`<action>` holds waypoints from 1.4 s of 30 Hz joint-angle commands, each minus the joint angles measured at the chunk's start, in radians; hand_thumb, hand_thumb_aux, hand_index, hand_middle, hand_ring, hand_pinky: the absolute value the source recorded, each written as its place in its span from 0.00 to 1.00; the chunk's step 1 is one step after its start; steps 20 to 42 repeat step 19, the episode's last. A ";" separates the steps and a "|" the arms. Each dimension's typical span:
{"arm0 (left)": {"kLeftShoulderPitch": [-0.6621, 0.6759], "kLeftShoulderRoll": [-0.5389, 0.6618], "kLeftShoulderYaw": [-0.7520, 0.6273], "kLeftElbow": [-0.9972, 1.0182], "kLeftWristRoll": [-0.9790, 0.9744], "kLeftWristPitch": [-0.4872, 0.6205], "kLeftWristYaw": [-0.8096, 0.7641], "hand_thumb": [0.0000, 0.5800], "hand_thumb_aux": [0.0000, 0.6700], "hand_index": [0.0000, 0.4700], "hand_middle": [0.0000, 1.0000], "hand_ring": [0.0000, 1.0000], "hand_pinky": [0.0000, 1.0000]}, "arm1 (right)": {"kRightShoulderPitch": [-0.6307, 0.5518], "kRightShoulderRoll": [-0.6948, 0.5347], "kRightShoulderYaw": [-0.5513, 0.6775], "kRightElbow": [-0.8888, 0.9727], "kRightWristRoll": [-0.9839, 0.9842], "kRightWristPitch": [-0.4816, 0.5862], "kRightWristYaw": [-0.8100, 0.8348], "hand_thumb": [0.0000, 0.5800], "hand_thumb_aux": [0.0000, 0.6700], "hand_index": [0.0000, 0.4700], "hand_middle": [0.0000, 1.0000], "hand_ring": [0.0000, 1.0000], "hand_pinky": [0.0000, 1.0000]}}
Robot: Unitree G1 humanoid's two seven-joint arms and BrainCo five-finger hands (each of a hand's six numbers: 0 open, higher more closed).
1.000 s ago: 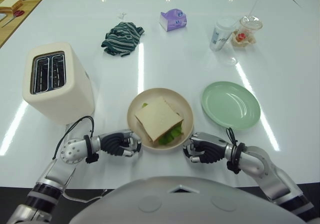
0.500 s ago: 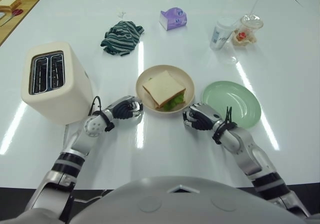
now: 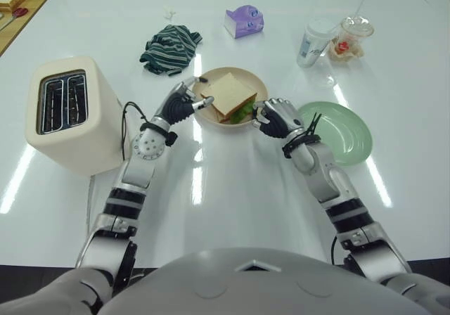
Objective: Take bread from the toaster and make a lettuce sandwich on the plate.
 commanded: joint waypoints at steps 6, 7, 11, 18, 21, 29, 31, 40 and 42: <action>0.300 -0.086 0.201 -0.377 -0.233 -0.197 0.100 0.00 0.00 0.00 0.00 0.00 0.00 | 0.247 0.053 -0.197 -0.393 0.204 -0.215 -0.187 0.00 0.00 0.00 0.00 0.00 0.00; 0.307 -0.099 0.203 -0.372 -0.245 -0.197 0.107 0.00 0.00 0.00 0.00 0.00 0.00 | 0.261 0.085 -0.210 -0.383 0.245 -0.233 -0.215 0.00 0.00 0.00 0.00 0.00 0.00; 0.329 -0.117 0.172 -0.363 -0.228 -0.210 0.096 0.00 0.00 0.00 0.00 0.00 0.00 | 0.304 0.184 -0.159 -0.289 0.333 -0.285 -0.250 0.00 0.00 0.00 0.00 0.00 0.00; 0.334 -0.149 0.189 -0.348 -0.217 -0.222 0.131 0.00 0.00 0.00 0.00 0.00 0.00 | 0.311 0.240 -0.130 -0.221 0.405 -0.340 -0.230 0.00 0.00 0.00 0.00 0.00 0.00; 0.334 -0.153 0.189 -0.346 -0.214 -0.226 0.137 0.00 0.00 0.00 0.00 0.00 0.00 | 0.308 0.244 -0.135 -0.218 0.421 -0.345 -0.227 0.00 0.00 0.00 0.00 0.00 0.00; 0.334 -0.153 0.189 -0.346 -0.214 -0.226 0.137 0.00 0.00 0.00 0.00 0.00 0.00 | 0.308 0.244 -0.135 -0.218 0.421 -0.345 -0.227 0.00 0.00 0.00 0.00 0.00 0.00; 0.334 -0.153 0.189 -0.346 -0.214 -0.226 0.137 0.00 0.00 0.00 0.00 0.00 0.00 | 0.308 0.244 -0.135 -0.218 0.421 -0.345 -0.227 0.00 0.00 0.00 0.00 0.00 0.00; 0.334 -0.153 0.189 -0.346 -0.214 -0.226 0.137 0.00 0.00 0.00 0.00 0.00 0.00 | 0.308 0.244 -0.135 -0.218 0.421 -0.345 -0.227 0.00 0.00 0.00 0.00 0.00 0.00; 0.334 -0.153 0.189 -0.346 -0.214 -0.226 0.137 0.00 0.00 0.00 0.00 0.00 0.00 | 0.308 0.244 -0.135 -0.218 0.421 -0.345 -0.227 0.00 0.00 0.00 0.00 0.00 0.00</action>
